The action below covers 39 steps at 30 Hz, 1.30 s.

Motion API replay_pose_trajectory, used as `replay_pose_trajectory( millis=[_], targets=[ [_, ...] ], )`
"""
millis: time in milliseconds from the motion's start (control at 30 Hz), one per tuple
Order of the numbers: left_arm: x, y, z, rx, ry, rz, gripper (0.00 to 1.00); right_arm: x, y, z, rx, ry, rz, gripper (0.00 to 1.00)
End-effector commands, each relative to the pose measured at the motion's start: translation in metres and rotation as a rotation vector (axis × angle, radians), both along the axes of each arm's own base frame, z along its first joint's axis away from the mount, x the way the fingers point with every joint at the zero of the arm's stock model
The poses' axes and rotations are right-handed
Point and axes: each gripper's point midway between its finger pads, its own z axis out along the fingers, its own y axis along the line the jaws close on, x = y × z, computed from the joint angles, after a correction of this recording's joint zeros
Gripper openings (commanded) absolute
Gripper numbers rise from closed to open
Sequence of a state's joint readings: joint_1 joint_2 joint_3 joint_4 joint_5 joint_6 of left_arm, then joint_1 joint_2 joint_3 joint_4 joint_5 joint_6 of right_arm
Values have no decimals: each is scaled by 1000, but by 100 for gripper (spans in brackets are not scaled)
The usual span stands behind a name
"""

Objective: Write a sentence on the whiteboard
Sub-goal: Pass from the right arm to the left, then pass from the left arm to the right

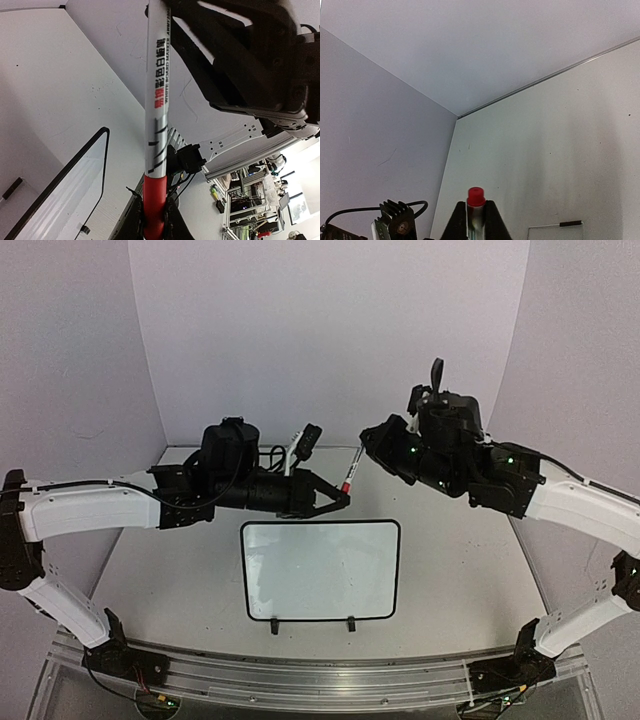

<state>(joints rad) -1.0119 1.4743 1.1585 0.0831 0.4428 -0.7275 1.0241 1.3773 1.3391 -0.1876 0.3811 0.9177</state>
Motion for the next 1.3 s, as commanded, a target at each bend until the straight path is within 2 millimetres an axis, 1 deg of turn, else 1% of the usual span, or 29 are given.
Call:
replay_pose_trajectory(
  millis=[0, 33, 67, 100, 133, 200, 267, 333, 400, 467, 533, 600, 667, 767, 933, 1100, 1267],
  targets=[
    [-5, 20, 25, 59, -115, 9, 0, -3, -17, 24, -118, -61, 7, 50],
    [-6, 27, 24, 92, -133, 14, 0, -4, -20, 28, -158, -66, 21, 62],
    [-8, 35, 22, 115, -144, 16, 0, -5, -22, 33, -180, -69, 46, 71],
    [-11, 41, 21, 129, -151, 13, 0, -7, -24, 33, -209, -62, 74, 78],
    [-14, 45, 19, 141, -152, 2, 0, -6, -28, 31, -240, -50, 94, 81],
    [-21, 55, 14, 169, -156, -26, 0, -12, -26, 26, -265, -18, 200, 87],
    [-28, 61, 7, 206, -156, -68, 0, -16, -24, 17, -286, 26, 304, 90],
    [-41, 67, 2, 228, -157, -144, 0, -25, -22, 8, -318, 72, 399, 92],
    [-54, 70, 1, 239, -172, -221, 0, -38, -17, 2, -350, 89, 496, 92],
    [-64, 73, 3, 241, -182, -282, 0, -56, -7, -1, -348, 101, 625, 93],
    [-77, 74, 6, 225, -180, -359, 0, -77, 8, -3, -299, 126, 776, 93],
    [-84, 73, 7, 211, -170, -411, 0, -97, 21, -10, -249, 173, 917, 92],
    [-89, 74, 5, 217, -164, -449, 0, -108, 30, -21, -226, 218, 1003, 89],
    [-92, 73, 3, 228, -162, -487, 0, -117, 36, -29, -208, 241, 1075, 87],
    [-94, 69, -3, 237, -140, -522, 0, -132, 51, -30, -153, 253, 1198, 82],
    [-94, 66, -9, 239, -122, -538, 0, -140, 61, -40, -138, 283, 1254, 71],
    [-93, 64, -7, 219, -135, -529, 0, -151, 68, -51, -141, 310, 1301, 66]
  ],
)
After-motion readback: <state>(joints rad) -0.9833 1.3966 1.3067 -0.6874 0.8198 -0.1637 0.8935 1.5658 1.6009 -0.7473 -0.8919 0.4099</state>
